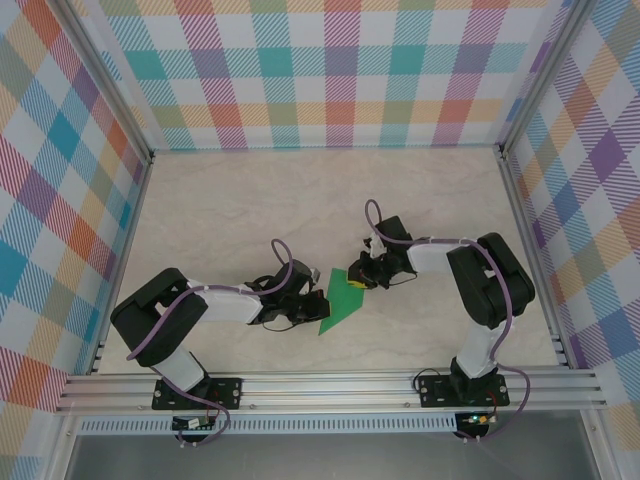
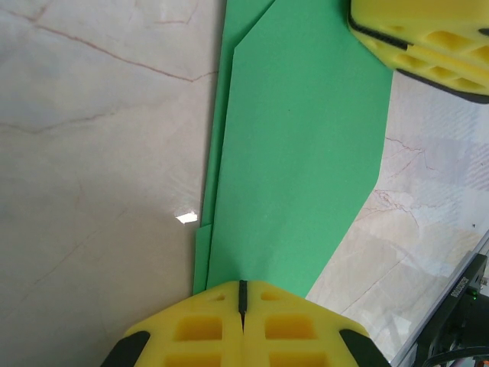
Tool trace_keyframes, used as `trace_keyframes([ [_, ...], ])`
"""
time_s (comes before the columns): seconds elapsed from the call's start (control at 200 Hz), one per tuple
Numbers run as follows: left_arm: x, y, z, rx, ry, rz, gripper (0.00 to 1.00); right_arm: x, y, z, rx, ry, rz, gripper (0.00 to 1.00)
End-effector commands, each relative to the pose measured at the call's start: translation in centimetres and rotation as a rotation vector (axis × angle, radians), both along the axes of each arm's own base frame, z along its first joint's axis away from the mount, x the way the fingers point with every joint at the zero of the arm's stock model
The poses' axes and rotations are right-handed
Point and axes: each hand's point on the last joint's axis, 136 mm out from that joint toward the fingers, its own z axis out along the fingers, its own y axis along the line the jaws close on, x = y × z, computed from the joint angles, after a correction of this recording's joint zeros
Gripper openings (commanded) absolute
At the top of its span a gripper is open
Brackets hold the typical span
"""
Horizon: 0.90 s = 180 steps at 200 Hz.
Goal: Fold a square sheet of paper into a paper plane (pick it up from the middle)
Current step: Fourth fold the wing at the center of the table.
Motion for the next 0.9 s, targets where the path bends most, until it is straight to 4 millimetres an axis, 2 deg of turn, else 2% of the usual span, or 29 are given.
trace_keyframes([
  [0.0, -4.7, 8.4, -7.4, 0.388, 0.179, 0.041, 0.00, 3.3, -2.4, -0.9, -0.108, -0.095, -0.057, 0.14],
  [0.29, -4.7, 8.4, -7.4, 0.386, 0.179, 0.038, 0.00, 4.6, -3.7, -0.5, -0.129, -0.100, -0.078, 0.15],
  [0.54, -4.4, 8.2, -7.0, 0.379, 0.170, 0.042, 0.00, 4.0, -3.6, 4.0, -0.080, -0.175, -0.083, 0.17],
  [0.645, -4.3, 8.0, -6.9, 0.374, 0.167, 0.041, 0.00, 2.5, -3.1, 5.4, -0.023, -0.188, -0.072, 0.16],
  [0.69, -4.2, 7.9, -6.9, 0.372, 0.167, 0.042, 0.00, 1.5, -2.3, 5.8, 0.020, -0.182, -0.058, 0.15],
  [0.895, -3.8, 7.5, -6.6, 0.364, 0.160, 0.044, 0.00, -3.4, 1.0, 4.5, 0.026, -0.127, 0.021, 0.03],
])
